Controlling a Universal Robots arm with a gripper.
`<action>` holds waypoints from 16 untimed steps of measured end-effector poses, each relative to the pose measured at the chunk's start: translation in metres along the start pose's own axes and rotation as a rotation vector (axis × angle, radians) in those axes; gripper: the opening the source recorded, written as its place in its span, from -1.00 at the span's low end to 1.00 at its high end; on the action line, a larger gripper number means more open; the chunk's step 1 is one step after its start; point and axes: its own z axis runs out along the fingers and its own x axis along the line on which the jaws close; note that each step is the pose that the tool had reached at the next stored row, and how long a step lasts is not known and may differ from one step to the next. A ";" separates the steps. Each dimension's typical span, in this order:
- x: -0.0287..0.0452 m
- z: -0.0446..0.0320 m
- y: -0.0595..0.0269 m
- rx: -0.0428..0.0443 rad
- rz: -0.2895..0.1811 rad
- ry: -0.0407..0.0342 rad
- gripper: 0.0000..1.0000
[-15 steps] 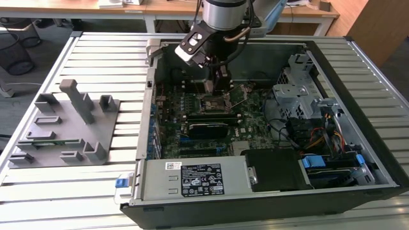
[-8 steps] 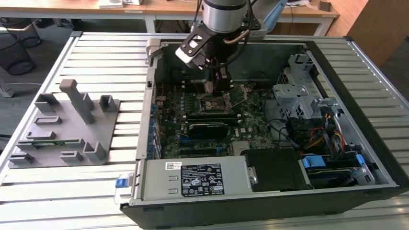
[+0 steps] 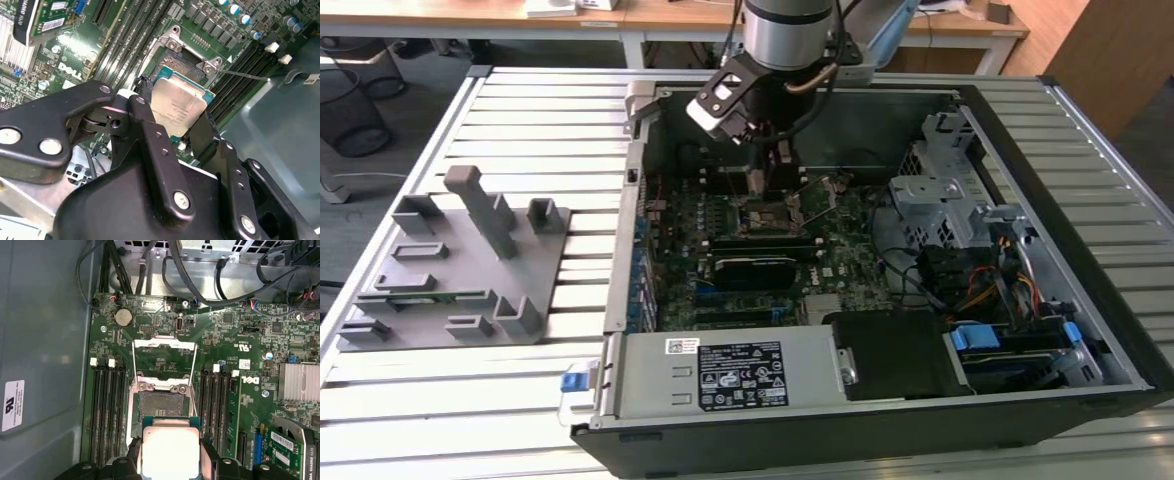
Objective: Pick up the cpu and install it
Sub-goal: 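Place the cpu into insertion slot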
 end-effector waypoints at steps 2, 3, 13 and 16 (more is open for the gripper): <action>0.0012 0.0014 0.0000 -0.0004 0.012 -0.0001 0.08; 0.0018 0.0026 0.0001 -0.0005 0.019 -0.0002 0.08; 0.0038 0.0135 0.0011 -0.0004 0.014 0.0002 0.08; 0.0044 0.0162 0.0011 -0.0004 0.014 0.0003 0.08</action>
